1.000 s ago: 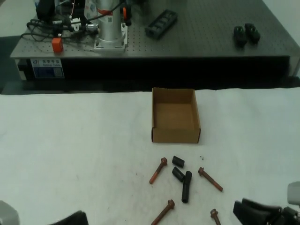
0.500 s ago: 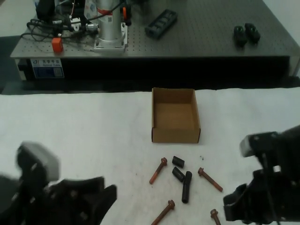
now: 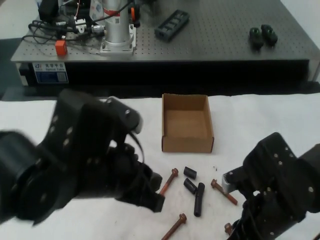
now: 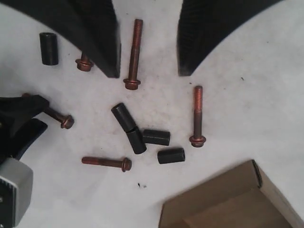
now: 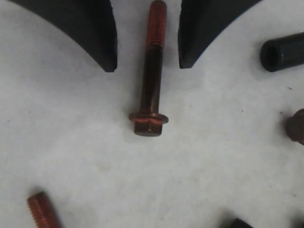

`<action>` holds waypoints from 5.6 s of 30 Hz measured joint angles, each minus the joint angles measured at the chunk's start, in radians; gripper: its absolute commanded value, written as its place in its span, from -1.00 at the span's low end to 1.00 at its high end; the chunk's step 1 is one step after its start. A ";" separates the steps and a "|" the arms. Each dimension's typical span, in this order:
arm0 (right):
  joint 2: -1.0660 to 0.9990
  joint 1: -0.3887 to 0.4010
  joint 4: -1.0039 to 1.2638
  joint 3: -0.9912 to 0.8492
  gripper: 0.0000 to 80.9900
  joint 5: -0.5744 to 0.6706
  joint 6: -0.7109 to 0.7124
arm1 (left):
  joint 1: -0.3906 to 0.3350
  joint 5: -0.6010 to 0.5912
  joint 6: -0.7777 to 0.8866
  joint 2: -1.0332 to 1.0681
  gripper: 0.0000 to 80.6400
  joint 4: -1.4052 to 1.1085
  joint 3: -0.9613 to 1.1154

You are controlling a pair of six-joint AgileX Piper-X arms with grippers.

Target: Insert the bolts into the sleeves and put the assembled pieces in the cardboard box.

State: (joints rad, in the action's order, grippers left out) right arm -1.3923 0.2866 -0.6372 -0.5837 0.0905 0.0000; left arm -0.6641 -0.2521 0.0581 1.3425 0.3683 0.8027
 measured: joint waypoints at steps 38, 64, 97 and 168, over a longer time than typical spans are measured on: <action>0.158 -0.165 0.001 -0.036 -1.00 -0.047 0.020 | -0.332 0.015 -0.058 0.541 -0.28 0.417 0.465; 0.425 -0.281 -0.102 -0.036 -1.00 0.011 0.020 | -0.378 0.030 -0.092 0.618 -0.98 0.433 0.495; 0.818 -0.229 0.651 0.098 -1.00 0.621 -0.557 | -0.355 -0.105 0.175 -0.095 -0.98 -0.501 0.020; 0.613 -0.373 0.035 0.098 0.01 0.269 -0.203 | 0.038 0.004 0.489 1.055 -0.39 0.185 1.225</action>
State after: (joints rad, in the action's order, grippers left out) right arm -0.7792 -0.0866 -0.6018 -0.4857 0.3591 -0.2034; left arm -0.6261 -0.2478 0.5471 2.3978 0.5528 2.0274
